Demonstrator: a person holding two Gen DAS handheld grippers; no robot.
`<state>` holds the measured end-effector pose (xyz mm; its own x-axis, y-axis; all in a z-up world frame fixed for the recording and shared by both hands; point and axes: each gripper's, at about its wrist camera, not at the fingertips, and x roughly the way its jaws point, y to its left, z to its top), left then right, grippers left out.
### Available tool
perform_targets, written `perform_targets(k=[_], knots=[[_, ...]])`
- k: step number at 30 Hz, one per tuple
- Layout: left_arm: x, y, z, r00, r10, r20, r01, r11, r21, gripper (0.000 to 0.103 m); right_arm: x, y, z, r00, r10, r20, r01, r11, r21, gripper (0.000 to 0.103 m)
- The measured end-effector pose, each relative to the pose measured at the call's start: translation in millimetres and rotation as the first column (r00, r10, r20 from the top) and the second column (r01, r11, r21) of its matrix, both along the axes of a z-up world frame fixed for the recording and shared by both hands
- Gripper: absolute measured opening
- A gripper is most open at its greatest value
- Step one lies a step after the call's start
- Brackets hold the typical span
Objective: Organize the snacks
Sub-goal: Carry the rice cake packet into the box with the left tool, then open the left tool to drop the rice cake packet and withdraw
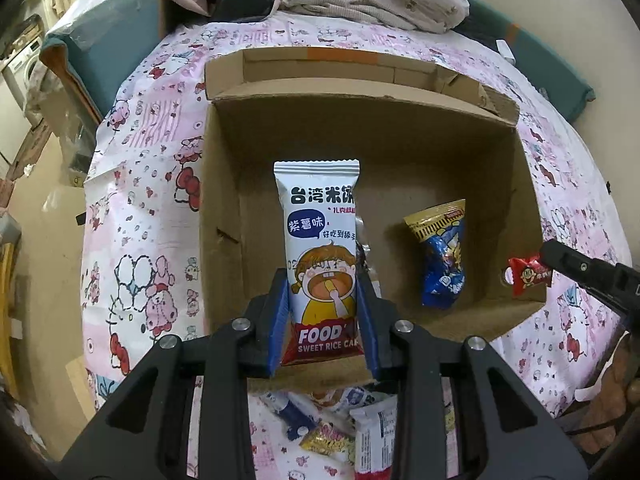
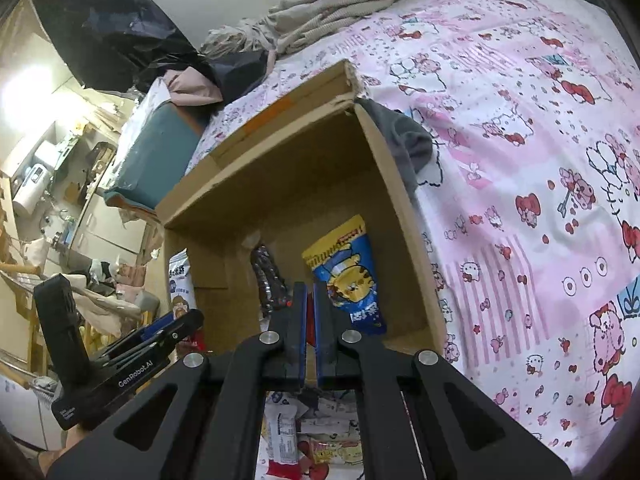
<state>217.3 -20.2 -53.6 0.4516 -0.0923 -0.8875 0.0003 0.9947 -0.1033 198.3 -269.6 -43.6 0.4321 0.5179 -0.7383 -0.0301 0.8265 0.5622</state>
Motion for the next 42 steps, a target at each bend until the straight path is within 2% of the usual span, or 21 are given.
perform_targets(k=[6,11,17,19,22,23,24,29,32,36,37,42], knots=[[3.1,-3.0,-0.5,0.999,-0.024,0.025,0.024,1.0,0.001,0.028,4.0,2.1,-8.0,1.0,0.005,-0.023,-0.005,1.0,0.003,0.003],[5.5,-2.5,-2.1,0.999,-0.026,0.025,0.026,1.0,-0.001,0.028,4.0,8.4,-7.4,1.0,0.025,-0.013,-0.025,1.0,0.015,0.008],[5.9,2.6,-1.1,1.0,0.006,0.026,-0.005,0.999,-0.035,0.028,2.9,12.4,-3.9,0.999,0.036,0.015,-0.036,0.998,0.046,0.009],[5.9,2.7,-0.7,1.0,0.004,0.023,-0.003,0.999,-0.032,0.029,2.6,11.6,-0.4,0.999,0.03,0.033,-0.032,0.998,0.049,0.013],[4.9,3.4,0.8,1.0,0.003,0.028,-0.002,0.999,-0.033,0.028,1.9,7.6,3.6,0.999,0.002,0.05,-0.004,0.999,0.045,0.042],[4.8,3.4,1.3,1.0,0.004,0.031,-0.003,0.999,-0.032,0.029,1.1,5.4,4.9,0.998,-0.014,0.061,0.012,0.999,0.041,0.062],[4.5,3.5,1.6,0.999,0.007,0.034,-0.005,0.999,-0.033,0.028,0.4,3.7,6.5,0.997,-0.023,0.07,0.02,0.999,0.045,0.074],[4.4,4.5,2.6,0.999,0.013,0.039,-0.011,0.999,-0.049,0.029,0.5,1.3,9.2,0.996,-0.04,0.081,0.037,0.999,0.036,0.076],[3.5,3.5,4.0,0.999,0.021,0.042,-0.019,0.999,-0.037,0.041,1.8,3.4,6.9,0.997,-0.028,0.069,0.026,0.999,0.038,0.076],[1.4,1.3,6.6,0.998,0.021,0.052,-0.021,1.0,-0.014,0.08,1.0,4.7,6.7,0.997,-0.02,0.072,0.018,0.999,0.033,0.076],[0.2,1.6,7.6,0.998,0.023,0.057,-0.022,1.0,-0.019,0.083,1.0,4.4,6.4,0.997,-0.021,0.07,0.019,0.999,0.036,0.076],[-2.1,3.5,8.7,0.998,0.025,0.057,-0.024,1.0,-0.015,0.084,0.2,5.7,7.2,0.998,-0.023,0.066,0.021,0.999,0.036,0.076]])
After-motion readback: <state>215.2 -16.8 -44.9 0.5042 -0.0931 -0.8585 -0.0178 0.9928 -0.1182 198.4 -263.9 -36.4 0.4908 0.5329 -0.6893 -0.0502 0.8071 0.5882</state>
